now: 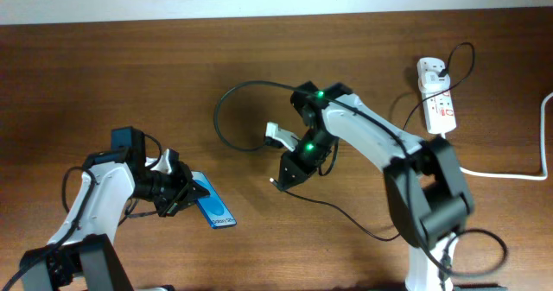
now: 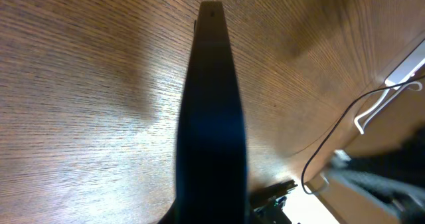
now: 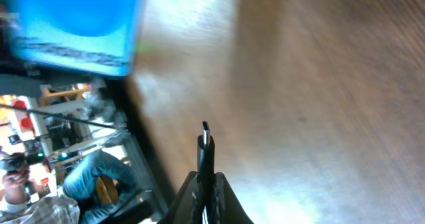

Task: Plug charger to phone and switch on socket
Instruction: 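Lift the cable plug with the right gripper, pointing it toward the phone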

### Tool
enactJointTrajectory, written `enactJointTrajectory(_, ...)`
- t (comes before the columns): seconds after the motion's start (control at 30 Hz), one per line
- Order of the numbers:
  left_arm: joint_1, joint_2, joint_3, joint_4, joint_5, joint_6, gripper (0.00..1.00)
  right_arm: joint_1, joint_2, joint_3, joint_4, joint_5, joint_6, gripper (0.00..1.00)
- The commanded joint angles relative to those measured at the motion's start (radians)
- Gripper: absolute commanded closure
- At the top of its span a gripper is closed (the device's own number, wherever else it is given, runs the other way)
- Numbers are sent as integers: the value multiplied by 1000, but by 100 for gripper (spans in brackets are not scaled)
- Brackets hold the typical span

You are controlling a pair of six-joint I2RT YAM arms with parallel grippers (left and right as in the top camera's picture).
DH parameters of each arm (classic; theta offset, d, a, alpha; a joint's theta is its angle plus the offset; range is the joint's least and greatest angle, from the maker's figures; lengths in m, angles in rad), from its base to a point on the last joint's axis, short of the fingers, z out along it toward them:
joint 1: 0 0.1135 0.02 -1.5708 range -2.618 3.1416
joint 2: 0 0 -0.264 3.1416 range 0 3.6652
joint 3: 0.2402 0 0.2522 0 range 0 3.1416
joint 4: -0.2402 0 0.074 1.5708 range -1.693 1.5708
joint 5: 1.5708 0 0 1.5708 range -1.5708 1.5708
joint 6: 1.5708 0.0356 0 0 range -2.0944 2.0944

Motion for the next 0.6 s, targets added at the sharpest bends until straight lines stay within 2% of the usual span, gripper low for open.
enactJointTrajectory(0.0, 5, 1, 5, -2, 20, 5, 100, 3, -94, 19, -13, -103, -13, 96)
enactJointTrajectory(0.07, 5, 1, 5, -2, 27, 5, 100, 3, -113, 19, -12, -122, -13, 96)
enactJointTrajectory(0.3, 5, 1, 5, -8, 27, 5, 100, 5, -113, 19, -104, -395, -15, 95)
enactJointTrajectory(0.33, 5, 1, 5, -8, 27, 5, 100, 5, -113, 19, -153, -444, -75, 96)
enactJointTrajectory(0.47, 5, 1, 5, -5, 26, 6, 100, 5, -114, 19, -477, -601, -509, 95)
enactJointTrajectory(0.57, 5, 1, 5, -5, 26, 6, 100, 9, -120, 8, -477, -626, -504, 96)
